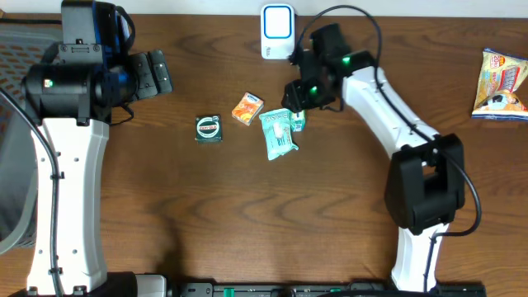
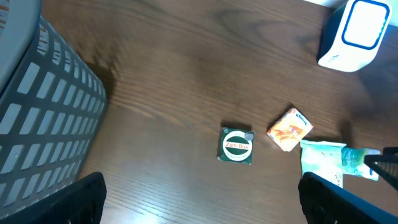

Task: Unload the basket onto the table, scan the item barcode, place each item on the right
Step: 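Reach the right gripper to the green Kleenex pack and grasp it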

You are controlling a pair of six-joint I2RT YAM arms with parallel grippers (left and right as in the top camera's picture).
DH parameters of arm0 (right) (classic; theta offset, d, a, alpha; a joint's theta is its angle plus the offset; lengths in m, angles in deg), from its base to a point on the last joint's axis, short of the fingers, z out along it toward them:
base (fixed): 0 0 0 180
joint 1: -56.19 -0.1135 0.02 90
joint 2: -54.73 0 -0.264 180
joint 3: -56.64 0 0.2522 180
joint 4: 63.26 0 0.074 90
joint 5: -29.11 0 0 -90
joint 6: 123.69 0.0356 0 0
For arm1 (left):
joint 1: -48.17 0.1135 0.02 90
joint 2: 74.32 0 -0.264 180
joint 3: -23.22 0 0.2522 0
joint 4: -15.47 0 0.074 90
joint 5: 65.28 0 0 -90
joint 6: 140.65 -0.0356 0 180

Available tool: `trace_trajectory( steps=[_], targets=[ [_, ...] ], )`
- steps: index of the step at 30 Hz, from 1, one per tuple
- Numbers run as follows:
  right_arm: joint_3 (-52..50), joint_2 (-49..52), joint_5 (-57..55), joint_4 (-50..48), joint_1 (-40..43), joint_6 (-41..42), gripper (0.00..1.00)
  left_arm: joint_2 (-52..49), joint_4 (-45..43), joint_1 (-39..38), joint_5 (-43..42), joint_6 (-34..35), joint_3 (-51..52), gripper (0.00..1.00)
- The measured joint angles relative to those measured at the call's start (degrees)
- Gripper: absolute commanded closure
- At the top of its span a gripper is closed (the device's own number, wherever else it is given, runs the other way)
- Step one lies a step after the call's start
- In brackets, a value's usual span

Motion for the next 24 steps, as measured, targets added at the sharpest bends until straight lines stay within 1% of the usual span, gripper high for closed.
trace_trajectory(
  steps=[2, 5, 7, 8, 10, 12, 14, 19, 22, 24],
  targets=[
    [-0.9, 0.0, -3.1, -0.5, -0.7, 0.7, 0.53, 0.0, 0.0, 0.0, 0.0, 0.0, 0.0, 0.02],
    [-2.9, 0.0, -7.0, -0.5, -0.9, 1.4, 0.59, 0.0, 0.0, 0.0, 0.0, 0.0, 0.0, 0.02],
    [-4.5, 0.0, -9.7, -0.3, -0.8, 2.1, 0.6, 0.0, 0.0, 0.0, 0.0, 0.0, 0.0, 0.02],
    [-5.2, 0.0, -11.4, 0.0, -0.7, 2.5, 0.62, 0.0, 0.0, 0.0, 0.0, 0.0, 0.0, 0.02],
    [-6.3, 0.0, -14.9, 1.8, -0.6, 3.4, 0.62, 0.0, 0.0, 0.0, 0.0, 0.0, 0.0, 0.02],
    [-6.5, 0.0, -18.0, 4.0, -0.2, 4.0, 0.59, 0.0, 0.0, 0.0, 0.0, 0.0, 0.0, 0.02],
    [-6.5, 0.0, -20.7, 6.3, 0.3, 4.5, 0.53, 0.0, 0.0, 0.0, 0.0, 0.0, 0.0, 0.02],
    [-5.7, 0.0, -24.6, 11.8, 1.9, 4.4, 0.47, 0.0, 0.0, 0.0, 0.0, 0.0, 0.0, 0.02],
    [-4.3, -0.4, -25.2, 11.9, 2.2, 2.7, 0.41, 0.0, 0.0, 0.0, 0.0, 0.0, 0.0, 0.02],
    [-3.5, -1.0, -24.4, 9.8, 2.2, 0.1, 0.38, 0.0, 0.0, 0.0, 0.0, 0.0, 0.0, 0.02]
  ],
)
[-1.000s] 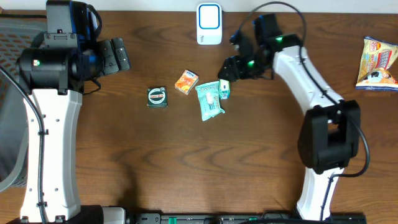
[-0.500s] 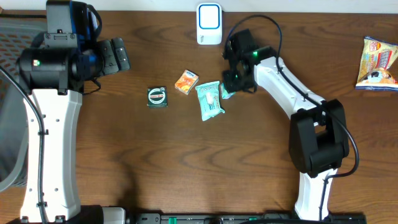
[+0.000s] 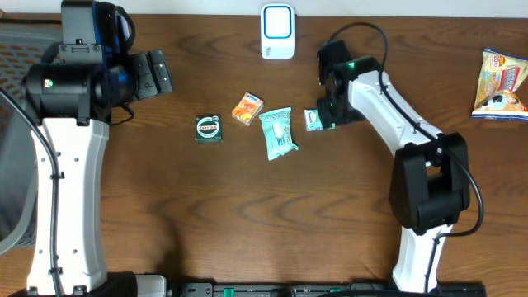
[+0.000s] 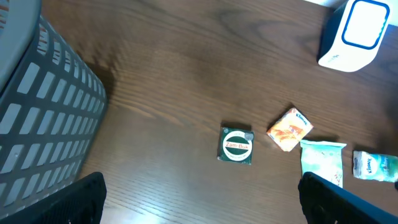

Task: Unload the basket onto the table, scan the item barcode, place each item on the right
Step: 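Reach the right gripper to the green Kleenex pack and grasp it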

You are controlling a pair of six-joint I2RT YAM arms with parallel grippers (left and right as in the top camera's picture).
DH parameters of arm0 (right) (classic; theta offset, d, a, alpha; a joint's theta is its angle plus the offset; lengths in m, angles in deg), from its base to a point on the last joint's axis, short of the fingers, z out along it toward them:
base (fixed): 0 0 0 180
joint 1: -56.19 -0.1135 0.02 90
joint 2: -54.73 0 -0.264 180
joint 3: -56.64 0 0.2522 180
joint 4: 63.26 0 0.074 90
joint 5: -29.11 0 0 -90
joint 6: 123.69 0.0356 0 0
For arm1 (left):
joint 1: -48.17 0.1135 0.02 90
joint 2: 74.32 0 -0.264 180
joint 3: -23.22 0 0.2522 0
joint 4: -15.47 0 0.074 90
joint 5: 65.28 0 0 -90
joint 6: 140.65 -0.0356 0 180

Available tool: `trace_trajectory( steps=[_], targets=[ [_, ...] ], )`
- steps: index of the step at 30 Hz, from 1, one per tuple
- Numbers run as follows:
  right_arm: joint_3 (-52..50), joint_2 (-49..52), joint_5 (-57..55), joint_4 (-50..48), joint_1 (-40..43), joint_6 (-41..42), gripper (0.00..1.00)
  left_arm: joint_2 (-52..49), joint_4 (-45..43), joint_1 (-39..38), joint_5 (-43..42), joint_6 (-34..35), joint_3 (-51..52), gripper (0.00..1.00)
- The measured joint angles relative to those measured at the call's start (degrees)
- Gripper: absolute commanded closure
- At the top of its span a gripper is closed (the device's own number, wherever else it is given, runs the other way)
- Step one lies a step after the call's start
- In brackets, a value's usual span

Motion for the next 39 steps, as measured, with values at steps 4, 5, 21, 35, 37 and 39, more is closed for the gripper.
trace_trajectory(
  steps=[4, 5, 21, 35, 37, 39],
  targets=[
    [0.6, -0.6, 4.7, -5.7, 0.1, -6.3, 0.33, 0.0, 0.0, 0.0, 0.0, 0.0, 0.0, 0.02],
    [0.6, -0.6, 6.1, -7.1, 0.1, -7.8, 0.31, 0.0, 0.0, 0.0, 0.0, 0.0, 0.0, 0.02],
    [0.7, 0.4, 19.4, -14.4, 3.0, -25.6, 0.37, 0.0, 0.0, 0.0, 0.0, 0.0, 0.0, 0.02],
    [0.7, 5.8, 27.4, 5.4, 3.4, -26.9, 0.54, 0.0, 0.0, 0.0, 0.0, 0.0, 0.0, 0.02],
    [0.7, 5.6, 28.6, 9.2, 3.4, -26.9, 0.53, 0.0, 0.0, 0.0, 0.0, 0.0, 0.0, 0.02],
    [0.7, 5.0, 29.3, 11.1, 3.4, -26.9, 0.47, 0.0, 0.0, 0.0, 0.0, 0.0, 0.0, 0.02]
  ],
)
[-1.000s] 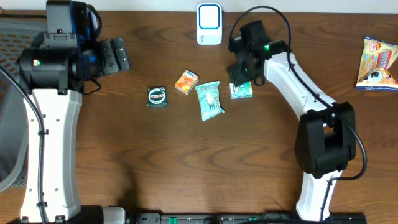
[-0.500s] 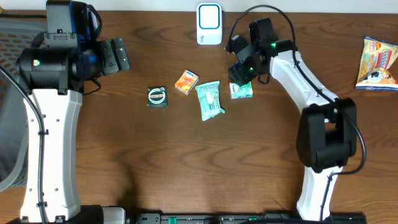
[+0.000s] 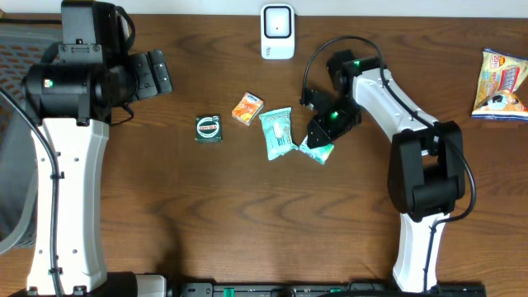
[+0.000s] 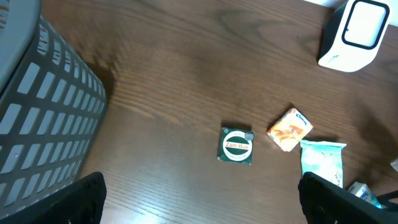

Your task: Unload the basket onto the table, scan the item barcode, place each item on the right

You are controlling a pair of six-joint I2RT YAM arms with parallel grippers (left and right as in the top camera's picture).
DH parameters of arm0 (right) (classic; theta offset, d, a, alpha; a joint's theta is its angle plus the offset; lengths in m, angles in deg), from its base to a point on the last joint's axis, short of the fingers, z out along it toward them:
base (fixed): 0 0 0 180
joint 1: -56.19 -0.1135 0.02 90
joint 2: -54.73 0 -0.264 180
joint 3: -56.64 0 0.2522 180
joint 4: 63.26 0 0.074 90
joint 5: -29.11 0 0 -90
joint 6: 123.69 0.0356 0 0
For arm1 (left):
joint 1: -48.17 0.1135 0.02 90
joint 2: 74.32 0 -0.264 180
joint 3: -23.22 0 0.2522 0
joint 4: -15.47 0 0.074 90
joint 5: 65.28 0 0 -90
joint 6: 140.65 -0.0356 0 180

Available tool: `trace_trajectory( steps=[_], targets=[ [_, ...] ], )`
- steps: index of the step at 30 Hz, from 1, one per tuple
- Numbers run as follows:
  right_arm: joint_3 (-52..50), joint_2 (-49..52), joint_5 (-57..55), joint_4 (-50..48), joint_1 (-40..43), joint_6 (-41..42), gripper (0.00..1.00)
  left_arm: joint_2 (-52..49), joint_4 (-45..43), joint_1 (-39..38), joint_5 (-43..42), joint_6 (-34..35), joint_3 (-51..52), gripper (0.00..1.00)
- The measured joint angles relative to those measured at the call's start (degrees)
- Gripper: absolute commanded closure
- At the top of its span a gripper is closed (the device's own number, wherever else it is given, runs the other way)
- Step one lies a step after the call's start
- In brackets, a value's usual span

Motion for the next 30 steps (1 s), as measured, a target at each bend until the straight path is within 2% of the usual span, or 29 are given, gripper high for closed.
trace_trajectory(
  steps=[3, 5, 7, 10, 22, 24, 26, 29, 30],
  targets=[
    [0.0, -1.7, -0.3, -0.6, 0.0, 0.3, 0.33, 0.0, 0.0, 0.0, 0.0, 0.0, 0.0, 0.02],
    [0.0, -2.6, -1.5, -2.0, 0.0, 0.7, 0.28, 0.0, 0.0, 0.0, 0.0, 0.0, 0.0, 0.02],
    [0.0, -3.2, -2.7, -3.2, 0.0, 1.1, 0.28, 0.0, 0.0, 0.0, 0.0, 0.0, 0.0, 0.02],
    [0.0, -3.3, -4.0, -3.7, 0.2, 1.2, 0.35, 0.0, 0.0, 0.0, 0.0, 0.0, 0.0, 0.02],
    [-4.1, -3.1, -2.8, -5.8, 0.7, -0.3, 0.4, 0.0, 0.0, 0.0, 0.0, 0.0, 0.0, 0.02],
    [-6.2, -3.1, -1.9, -7.3, 0.7, -0.7, 0.46, 0.0, 0.0, 0.0, 0.0, 0.0, 0.0, 0.02],
    [-8.6, -3.1, -1.3, -9.2, 0.8, -1.3, 0.6, 0.0, 0.0, 0.0, 0.0, 0.0, 0.0, 0.02],
    [-11.9, -3.1, -0.3, -12.2, 0.8, -1.2, 0.98, 0.0, 0.0, 0.0, 0.0, 0.0, 0.0, 0.02],
    [-12.3, -3.2, 0.5, -12.5, 0.9, -1.1, 0.99, 0.0, 0.0, 0.0, 0.0, 0.0, 0.0, 0.02]
  ],
)
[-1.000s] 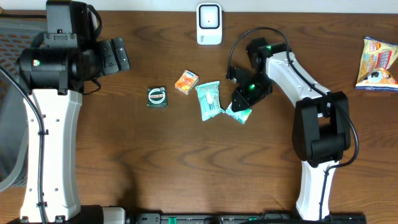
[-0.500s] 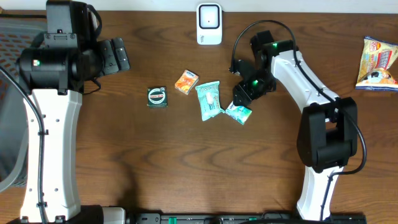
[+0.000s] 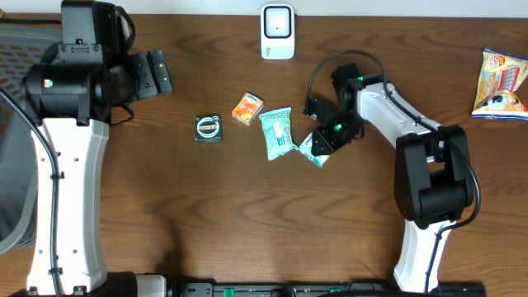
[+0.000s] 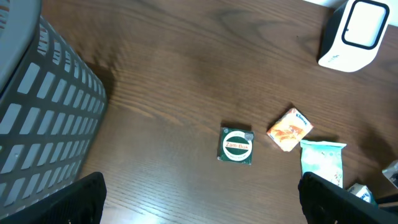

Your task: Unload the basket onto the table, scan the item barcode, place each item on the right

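Note:
The white barcode scanner (image 3: 278, 31) stands at the table's back edge and also shows as the scanner (image 4: 351, 34) in the left wrist view. A small green-and-white packet (image 3: 310, 151) lies tilted on the wood right of a pale green tissue pack (image 3: 278, 132). My right gripper (image 3: 328, 137) is down on the small packet's upper right part and looks shut on it. In the left wrist view only a corner of that packet (image 4: 361, 190) shows. My left gripper (image 4: 199, 205) hangs open high over the left side, holding nothing.
A green round-label tin (image 3: 209, 128) and an orange packet (image 3: 247, 108) lie left of the tissue pack. A snack bag (image 3: 502, 82) sits at the far right edge. A grey slatted basket (image 4: 43, 118) stands off the table's left side.
My right gripper has shifted slightly to the right and toward the front. The small packet stays in about the same spot beside the tissue pack. The left arm is unchanged.
My right gripper was first at the small packet, which lay against the tissue pack's top right corner. Then the packet was a little farther right, still at the gripper. Later it was lower, at the tissue pack's bottom right, where it remains under the gripper.

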You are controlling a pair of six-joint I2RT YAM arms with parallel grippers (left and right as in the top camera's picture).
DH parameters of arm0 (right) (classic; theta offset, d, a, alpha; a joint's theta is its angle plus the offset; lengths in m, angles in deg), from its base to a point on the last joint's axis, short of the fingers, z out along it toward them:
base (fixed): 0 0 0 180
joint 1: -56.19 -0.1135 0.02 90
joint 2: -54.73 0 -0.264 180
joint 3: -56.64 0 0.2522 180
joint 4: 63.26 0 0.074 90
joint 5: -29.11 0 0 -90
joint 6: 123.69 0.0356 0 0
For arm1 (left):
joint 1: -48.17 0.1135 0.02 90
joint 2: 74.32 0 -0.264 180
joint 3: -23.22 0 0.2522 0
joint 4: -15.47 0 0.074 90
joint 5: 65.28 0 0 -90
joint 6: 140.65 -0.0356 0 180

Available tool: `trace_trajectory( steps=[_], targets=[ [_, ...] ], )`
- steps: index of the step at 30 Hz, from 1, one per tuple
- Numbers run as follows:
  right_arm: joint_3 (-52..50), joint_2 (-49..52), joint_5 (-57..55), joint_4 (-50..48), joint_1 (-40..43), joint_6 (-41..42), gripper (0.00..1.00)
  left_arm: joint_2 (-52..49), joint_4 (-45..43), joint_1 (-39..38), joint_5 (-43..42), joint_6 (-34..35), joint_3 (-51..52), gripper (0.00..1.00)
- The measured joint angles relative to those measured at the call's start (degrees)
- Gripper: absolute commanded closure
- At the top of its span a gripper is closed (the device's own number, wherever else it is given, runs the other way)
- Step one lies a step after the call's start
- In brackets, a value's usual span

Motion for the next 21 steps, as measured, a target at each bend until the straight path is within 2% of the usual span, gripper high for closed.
trace_trajectory(
  steps=[13, 21],
  targets=[
    [0.5, -0.1, 15.2, -0.6, 1.2, 4.3, 0.99, 0.0, 0.0, 0.0, 0.0, 0.0, 0.0, 0.02],
    [2.9, -0.1, 36.9, -0.9, 6.9, 5.6, 0.99, 0.0, 0.0, 0.0, 0.0, 0.0, 0.0, 0.02]
  ],
)
